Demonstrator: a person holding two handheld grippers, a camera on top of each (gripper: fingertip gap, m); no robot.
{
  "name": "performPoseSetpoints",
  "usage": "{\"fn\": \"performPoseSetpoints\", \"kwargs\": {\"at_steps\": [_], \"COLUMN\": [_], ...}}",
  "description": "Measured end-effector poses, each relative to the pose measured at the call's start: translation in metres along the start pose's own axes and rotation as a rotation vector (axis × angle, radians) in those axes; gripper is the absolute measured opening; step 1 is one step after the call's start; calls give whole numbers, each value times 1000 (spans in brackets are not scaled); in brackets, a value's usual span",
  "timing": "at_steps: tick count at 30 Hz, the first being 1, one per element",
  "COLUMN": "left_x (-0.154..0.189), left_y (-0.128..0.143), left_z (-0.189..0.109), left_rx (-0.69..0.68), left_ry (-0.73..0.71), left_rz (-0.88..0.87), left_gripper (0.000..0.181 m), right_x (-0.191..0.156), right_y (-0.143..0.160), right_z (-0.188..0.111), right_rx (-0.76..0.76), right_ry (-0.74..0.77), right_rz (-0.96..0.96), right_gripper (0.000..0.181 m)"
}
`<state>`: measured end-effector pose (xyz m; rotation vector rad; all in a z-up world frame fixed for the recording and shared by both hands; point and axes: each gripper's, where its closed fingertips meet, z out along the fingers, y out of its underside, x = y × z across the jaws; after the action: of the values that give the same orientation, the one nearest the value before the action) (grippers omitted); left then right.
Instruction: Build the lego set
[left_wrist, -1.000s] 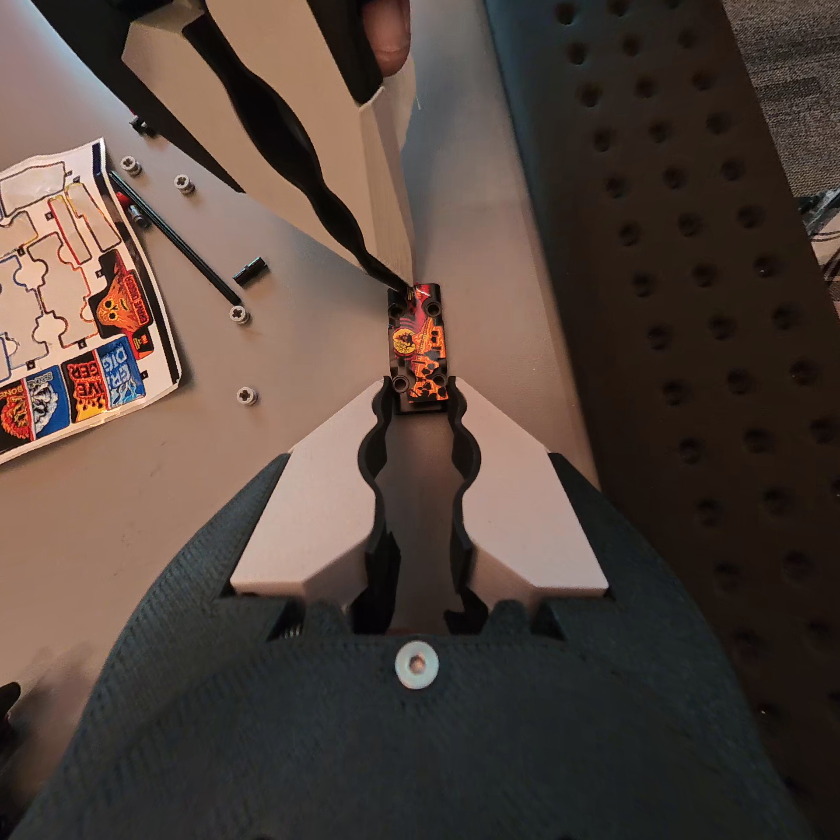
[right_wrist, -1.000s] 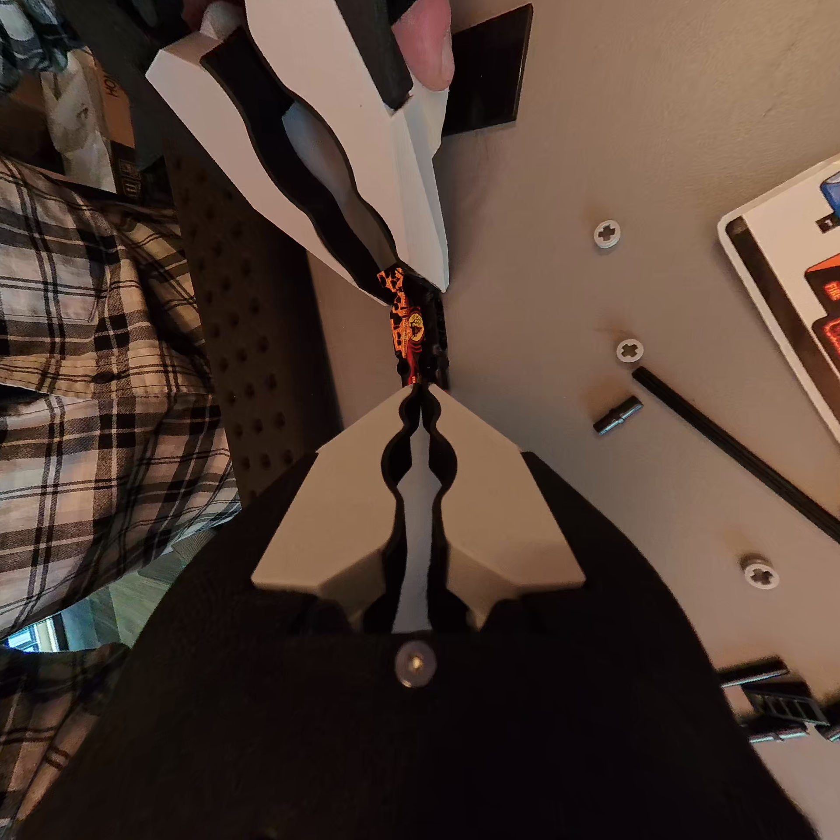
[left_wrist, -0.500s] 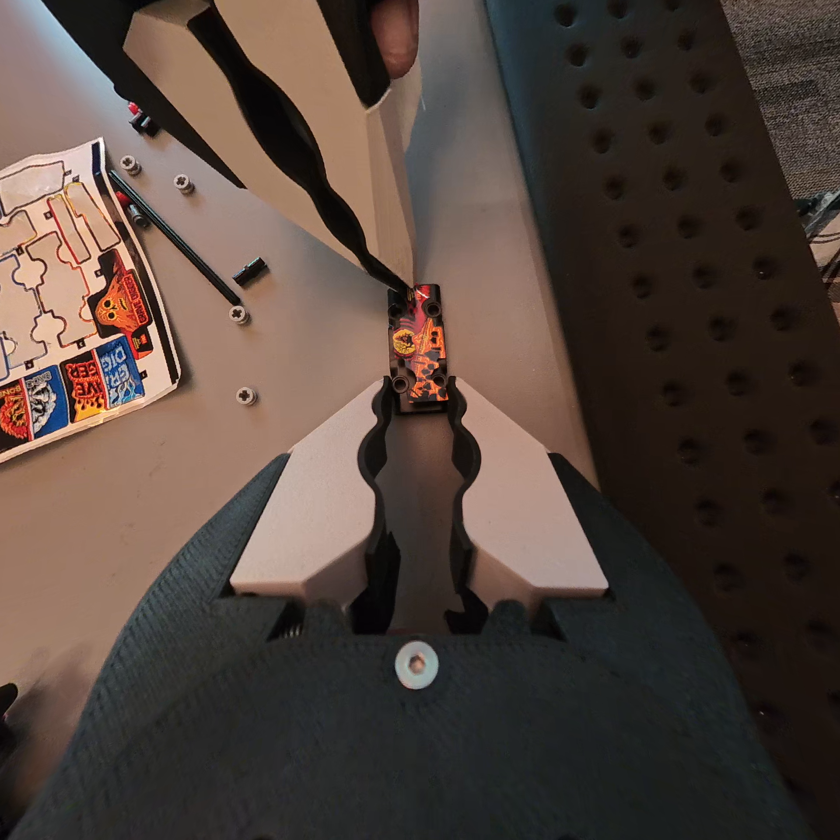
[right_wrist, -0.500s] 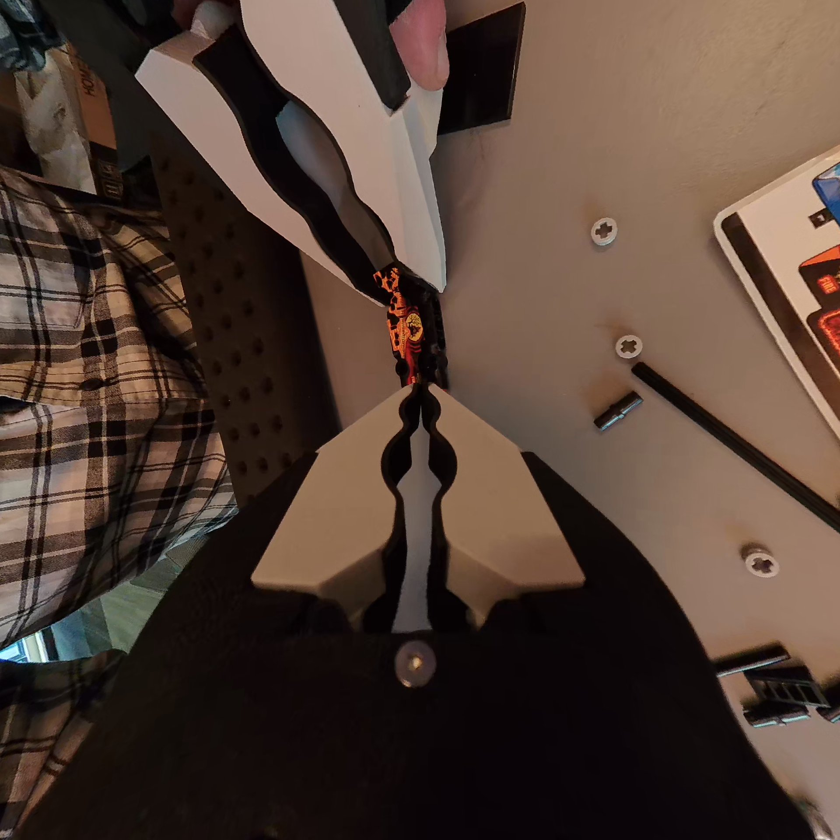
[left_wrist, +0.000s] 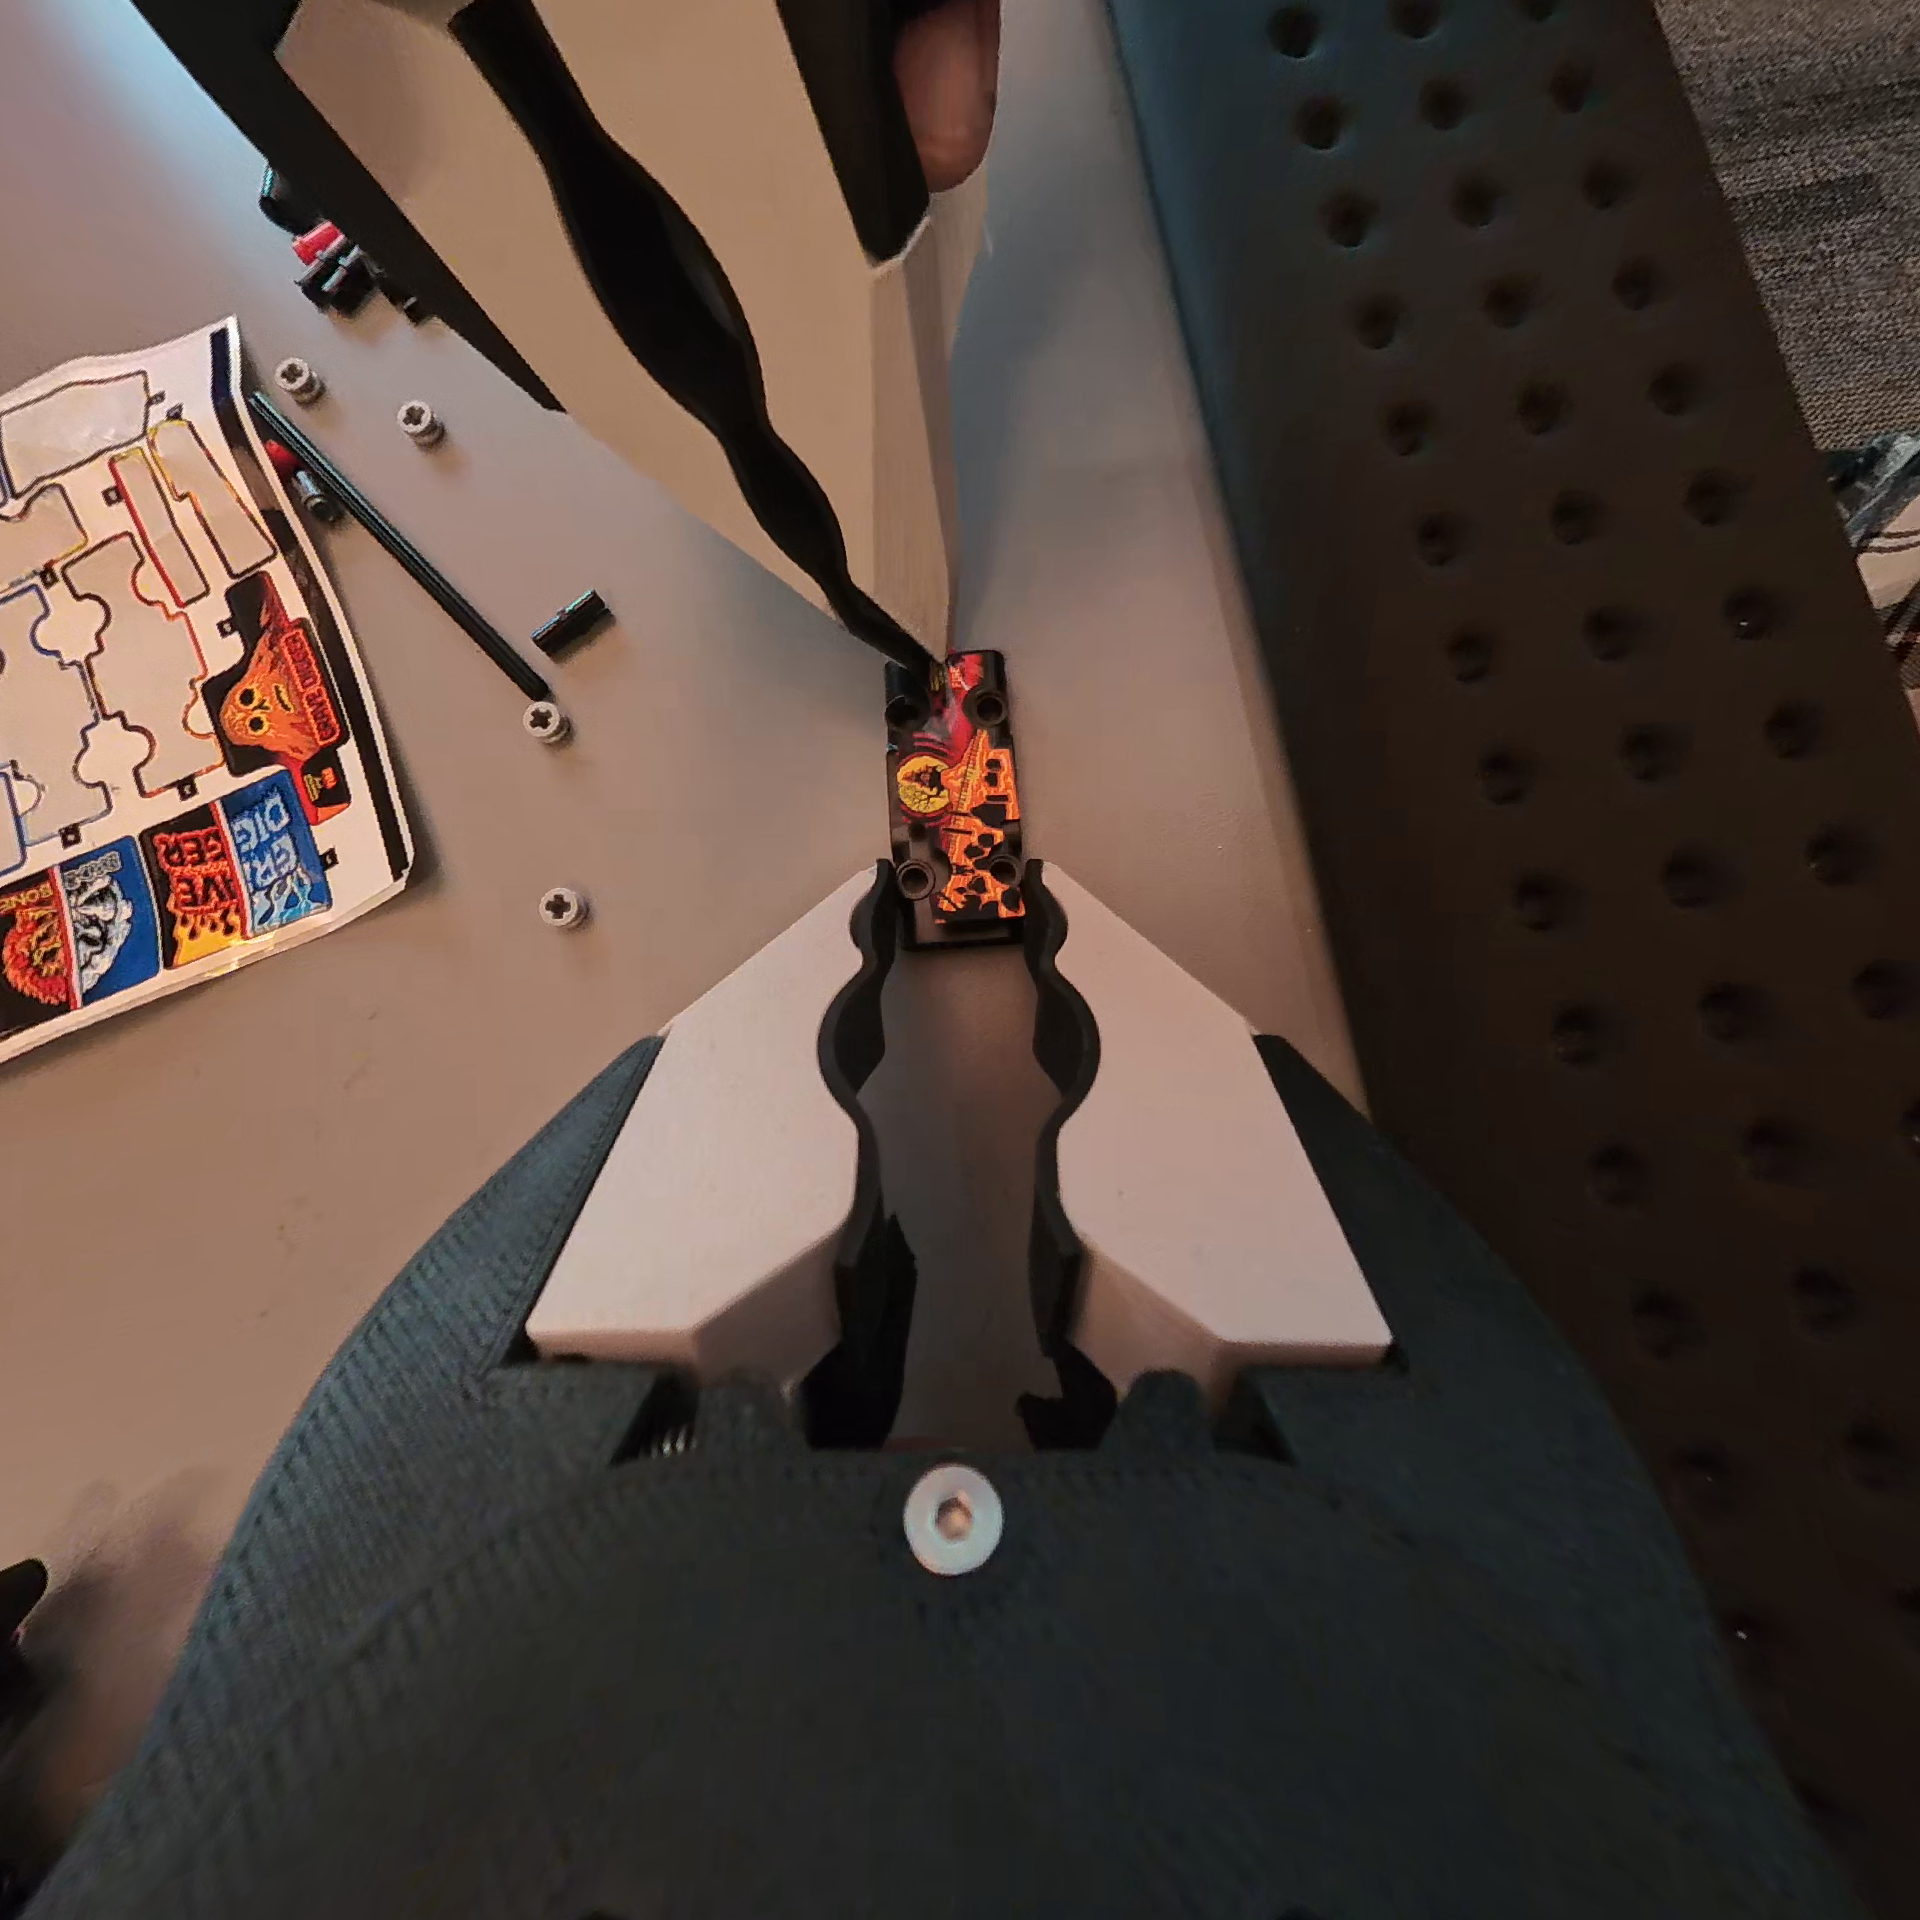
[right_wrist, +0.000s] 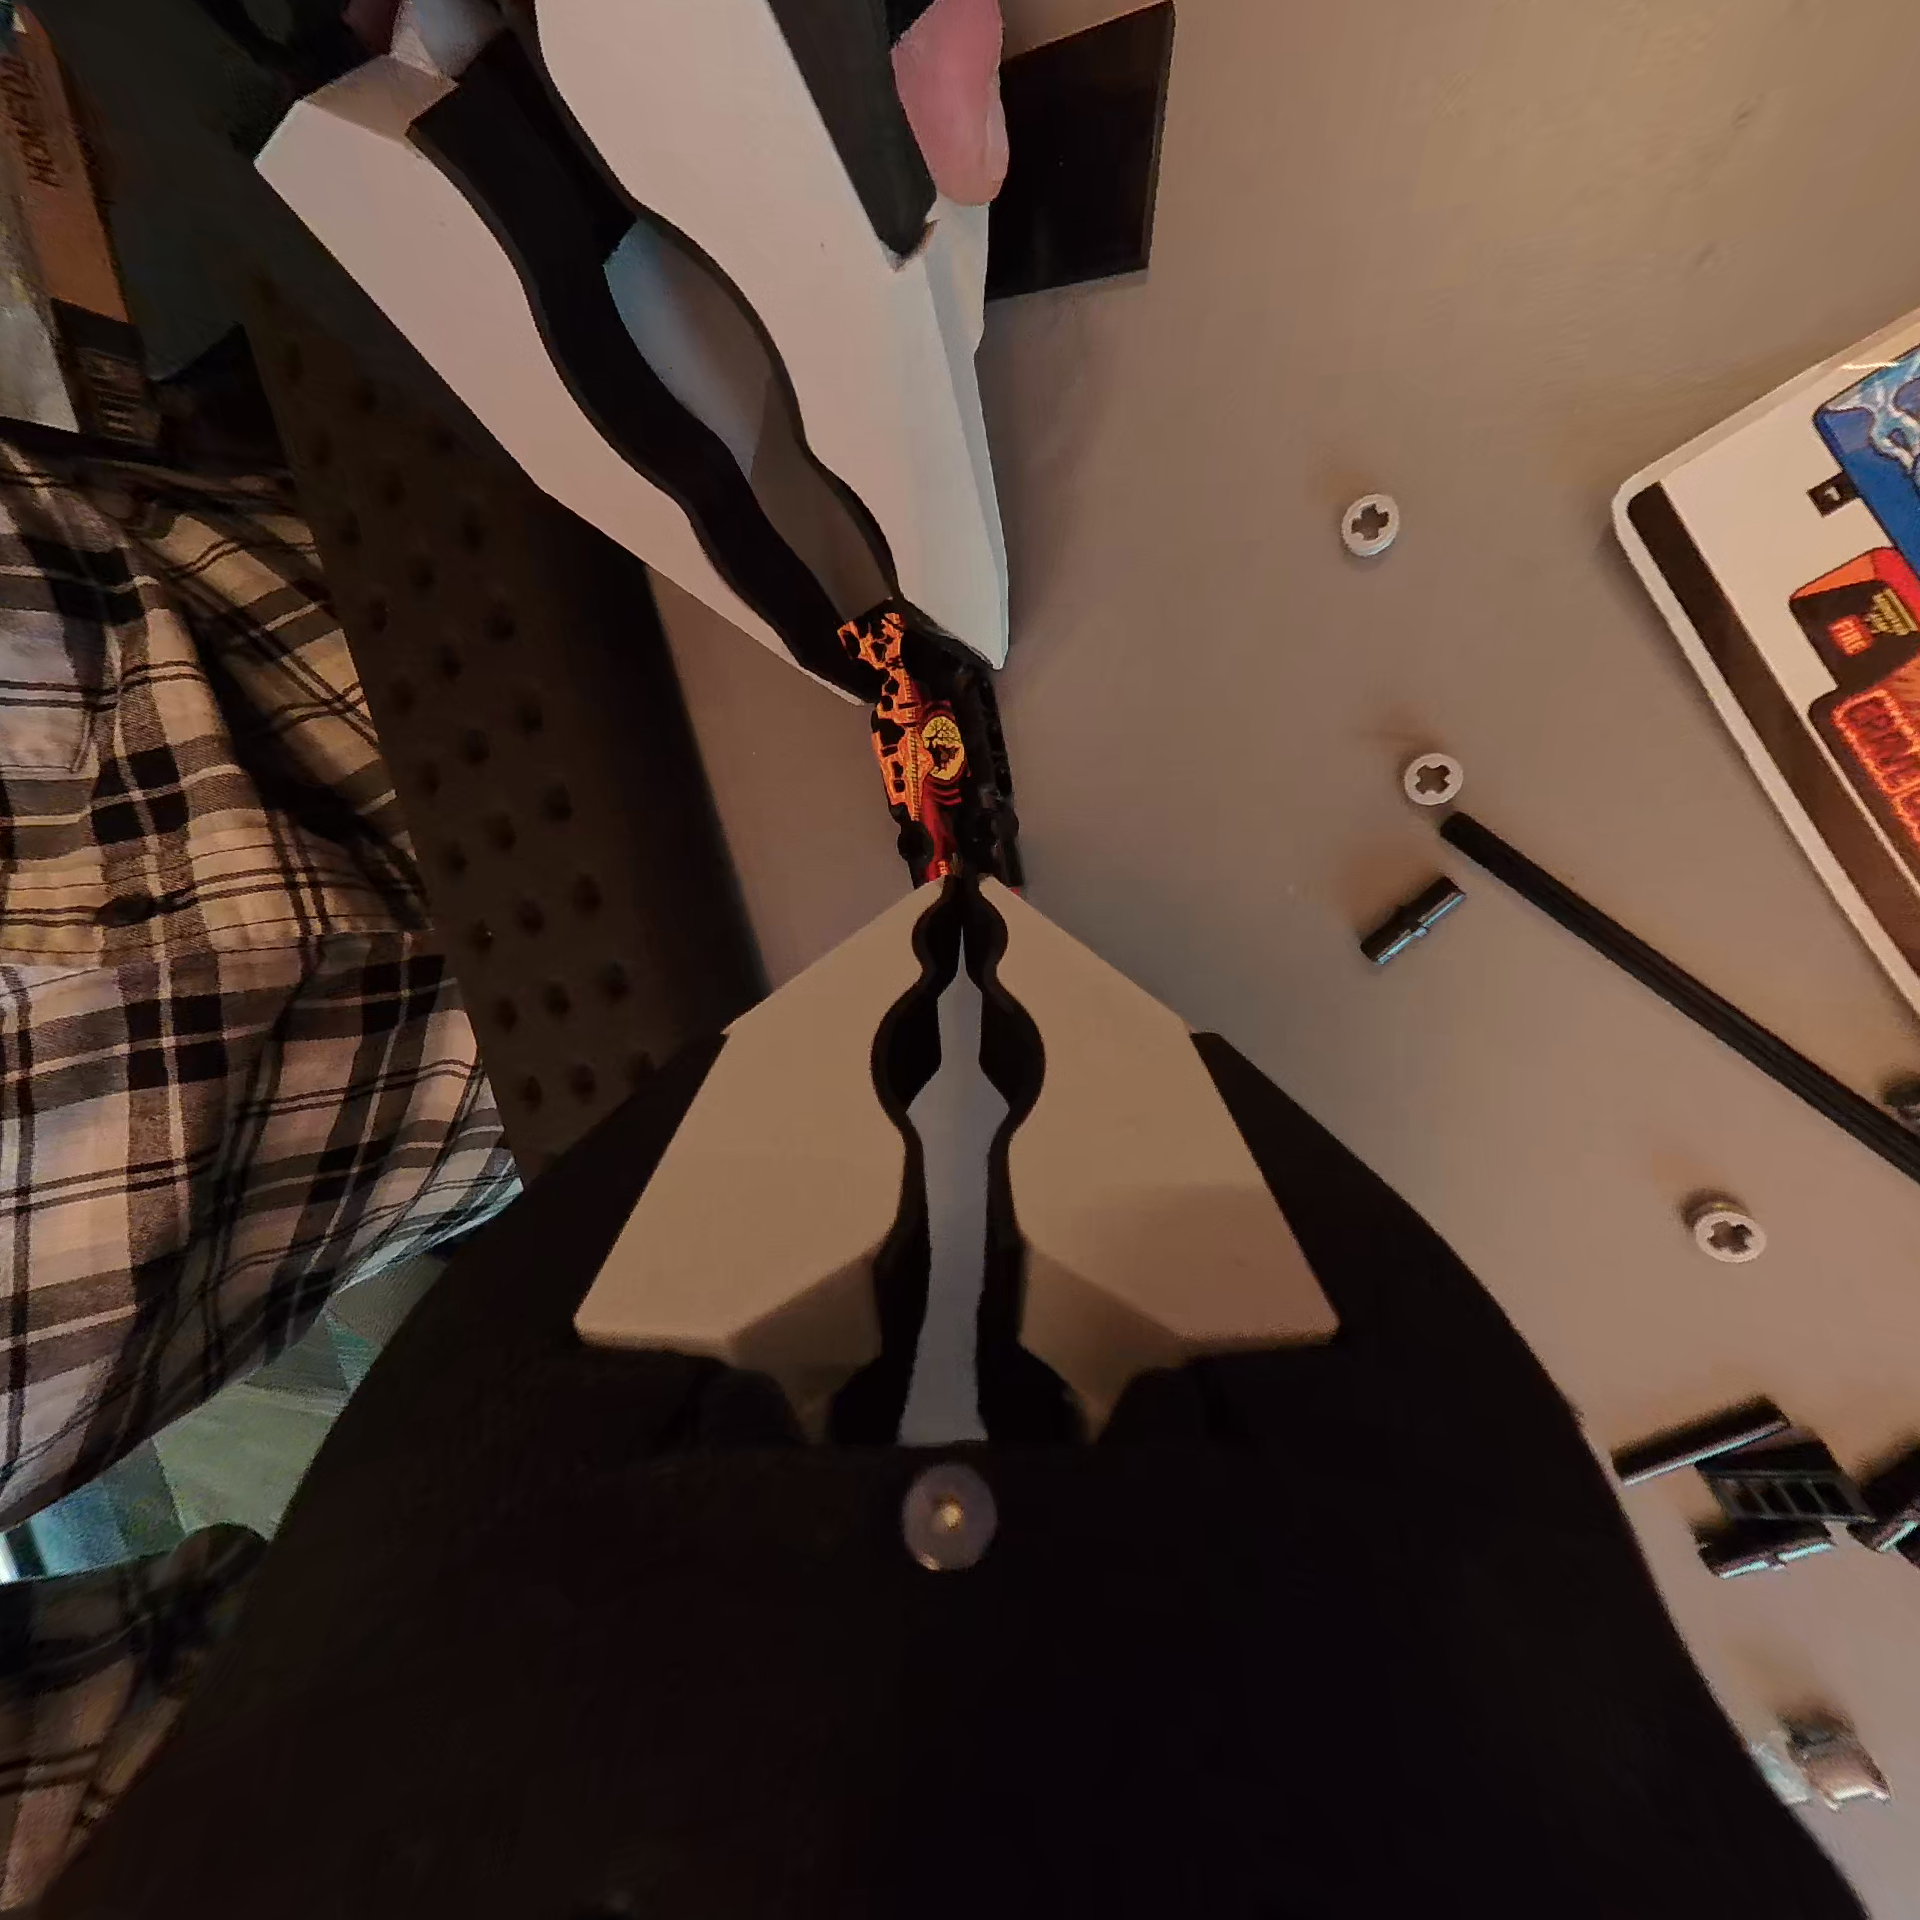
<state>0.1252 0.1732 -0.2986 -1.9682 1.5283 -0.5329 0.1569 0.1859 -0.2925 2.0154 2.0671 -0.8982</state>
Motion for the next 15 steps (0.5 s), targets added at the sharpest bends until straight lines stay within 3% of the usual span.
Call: {"fn": "performPoseSetpoints", "kwargs": {"at_steps": [15], "left_x": [0], "left_y": [0], "left_z": [0], "left_rx": [1], "left_ry": [0], "left_rz": [-4], "left_gripper": [23], "right_x": [5], "right_y": [4], "right_z": [-2], "right_rx": [-11], "right_ry": [105], "right_rz": [-1], "right_gripper": [0]}}
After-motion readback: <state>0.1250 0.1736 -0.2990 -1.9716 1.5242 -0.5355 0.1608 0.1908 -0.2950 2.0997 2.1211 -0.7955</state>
